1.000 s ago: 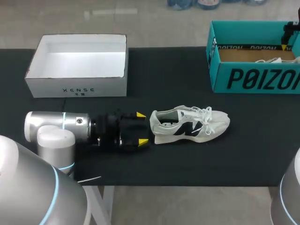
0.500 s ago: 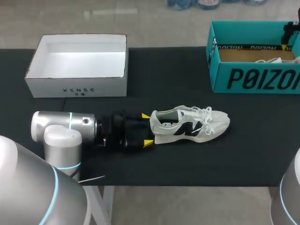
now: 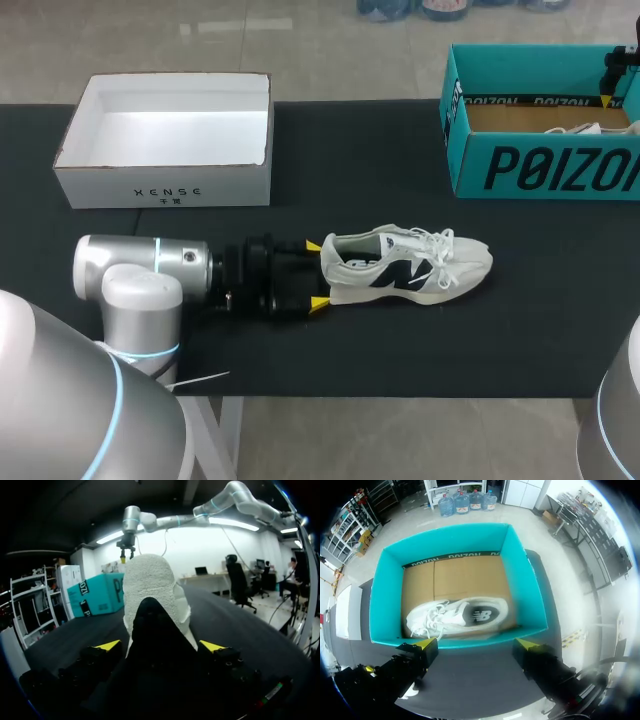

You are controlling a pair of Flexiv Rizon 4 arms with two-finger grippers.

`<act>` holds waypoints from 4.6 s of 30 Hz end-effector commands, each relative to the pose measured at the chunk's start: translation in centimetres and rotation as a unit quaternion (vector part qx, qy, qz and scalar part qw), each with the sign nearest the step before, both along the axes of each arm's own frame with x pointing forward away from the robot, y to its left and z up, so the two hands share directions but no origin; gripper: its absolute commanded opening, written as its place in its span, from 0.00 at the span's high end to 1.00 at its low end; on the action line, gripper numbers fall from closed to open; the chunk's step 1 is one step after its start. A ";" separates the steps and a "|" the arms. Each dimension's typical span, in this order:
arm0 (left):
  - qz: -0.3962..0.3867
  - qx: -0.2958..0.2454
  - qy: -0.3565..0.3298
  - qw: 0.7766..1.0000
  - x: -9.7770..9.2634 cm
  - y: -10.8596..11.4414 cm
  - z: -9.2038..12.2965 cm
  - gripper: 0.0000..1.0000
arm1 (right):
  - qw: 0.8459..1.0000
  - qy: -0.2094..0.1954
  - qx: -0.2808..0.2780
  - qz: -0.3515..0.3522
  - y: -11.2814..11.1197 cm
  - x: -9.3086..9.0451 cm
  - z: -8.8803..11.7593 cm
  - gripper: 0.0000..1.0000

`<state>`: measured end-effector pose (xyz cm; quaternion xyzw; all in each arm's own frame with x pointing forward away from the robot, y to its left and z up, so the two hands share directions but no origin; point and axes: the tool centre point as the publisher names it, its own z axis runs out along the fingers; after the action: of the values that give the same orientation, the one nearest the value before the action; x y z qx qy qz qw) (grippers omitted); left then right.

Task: Take the shoe out of the shoebox, open the shoe tongue, remove and reinsert the insole, then place the shoe into the shoebox

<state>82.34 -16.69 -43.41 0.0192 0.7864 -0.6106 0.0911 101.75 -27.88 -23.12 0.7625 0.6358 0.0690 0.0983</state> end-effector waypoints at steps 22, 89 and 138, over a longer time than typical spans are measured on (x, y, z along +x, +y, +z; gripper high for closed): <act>-0.036 0.002 0.020 0.999 1.1 -0.7 -0.4 0.00 | 1.000 -0.001 0.000 0.000 0.0 0.0 0.0 0.00; -0.019 0.024 0.043 0.999 0.9 -1.1 -1.0 1.00 | 1.000 -0.001 0.000 0.000 0.0 0.0 0.0 0.00; -0.019 0.024 0.043 0.999 0.9 -1.1 -1.0 1.00 | 0.985 0.034 -0.165 -0.030 21.9 -13.0 -1.4 0.00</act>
<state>83.29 -17.63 -44.32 0.0104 0.8026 -0.5947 0.0447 88.70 -5.87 -24.50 0.7561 0.6182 -0.0663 0.2044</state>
